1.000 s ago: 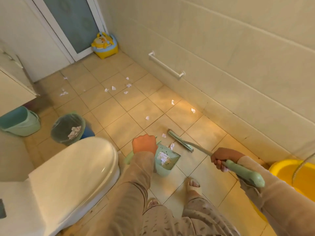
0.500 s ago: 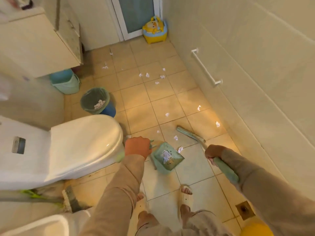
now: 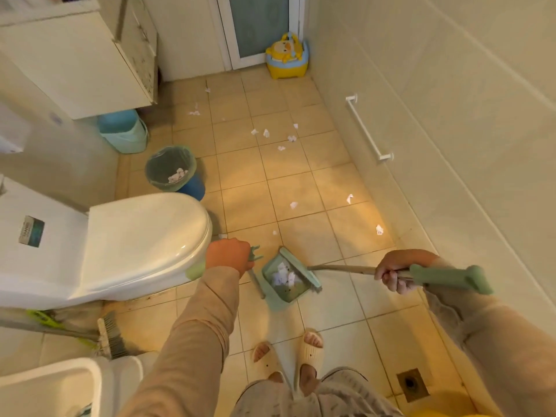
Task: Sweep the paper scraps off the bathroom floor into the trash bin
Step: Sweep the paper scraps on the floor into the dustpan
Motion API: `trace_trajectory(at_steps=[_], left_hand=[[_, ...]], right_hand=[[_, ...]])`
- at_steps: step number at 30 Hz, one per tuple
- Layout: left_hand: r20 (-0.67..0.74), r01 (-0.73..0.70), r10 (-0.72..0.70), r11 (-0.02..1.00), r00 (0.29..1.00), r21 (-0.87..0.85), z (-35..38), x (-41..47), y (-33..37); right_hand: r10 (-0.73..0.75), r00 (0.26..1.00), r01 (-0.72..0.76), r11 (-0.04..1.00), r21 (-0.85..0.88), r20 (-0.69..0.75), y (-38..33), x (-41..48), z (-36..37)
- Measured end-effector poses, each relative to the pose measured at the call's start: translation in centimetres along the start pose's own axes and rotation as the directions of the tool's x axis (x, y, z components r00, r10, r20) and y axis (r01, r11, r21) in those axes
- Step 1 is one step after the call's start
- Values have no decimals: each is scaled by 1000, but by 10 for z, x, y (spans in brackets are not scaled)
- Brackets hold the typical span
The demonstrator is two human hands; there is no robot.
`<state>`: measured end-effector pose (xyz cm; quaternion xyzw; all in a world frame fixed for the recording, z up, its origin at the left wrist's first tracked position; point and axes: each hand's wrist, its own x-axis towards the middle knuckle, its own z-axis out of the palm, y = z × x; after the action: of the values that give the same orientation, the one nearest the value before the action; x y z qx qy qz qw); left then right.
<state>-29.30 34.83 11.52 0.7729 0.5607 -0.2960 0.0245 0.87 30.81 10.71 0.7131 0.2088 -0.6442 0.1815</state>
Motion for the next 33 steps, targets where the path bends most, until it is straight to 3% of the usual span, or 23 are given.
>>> trace_trajectory(at_steps=[5, 9, 11, 14, 17, 19, 23, 28, 33], left_hand=[[9, 6, -6, 1000, 1000, -25, 8, -11, -2], [7, 32, -31, 998, 999, -50, 10, -11, -3], [-2, 23, -24, 998, 1000, -58, 13, -12, -3], [-12, 11, -12, 995, 1000, -95, 18, -12, -5], [-30, 9, -13, 992, 999, -126, 21, -10, -10], [-40, 11, -17, 991, 999, -137, 23, -9, -12], [-64, 20, -30, 987, 998, -163, 26, -8, -19], [-60, 22, -34, 984, 998, -179, 23, -1, -36], [27, 238, -241, 930, 970, -280, 20, 13, -59]], right_hand=[[-51, 998, 50, 999, -16, -44, -13, 4, 27], [-209, 961, 177, 968, -180, -181, -15, 30, 75], [-264, 947, 226, 952, -205, -183, -10, 45, 98], [-183, 975, 151, 963, -225, -129, -7, 55, 123], [-45, 999, 45, 999, -2, -17, -5, 45, 122], [-89, 996, 86, 981, 174, 9, 3, 36, 107], [-174, 983, 112, 833, 541, 64, 10, 25, 78], [-179, 983, 139, 845, 517, 28, -15, 22, 49], [-169, 983, 181, 920, 348, -66, -59, 35, 8]])
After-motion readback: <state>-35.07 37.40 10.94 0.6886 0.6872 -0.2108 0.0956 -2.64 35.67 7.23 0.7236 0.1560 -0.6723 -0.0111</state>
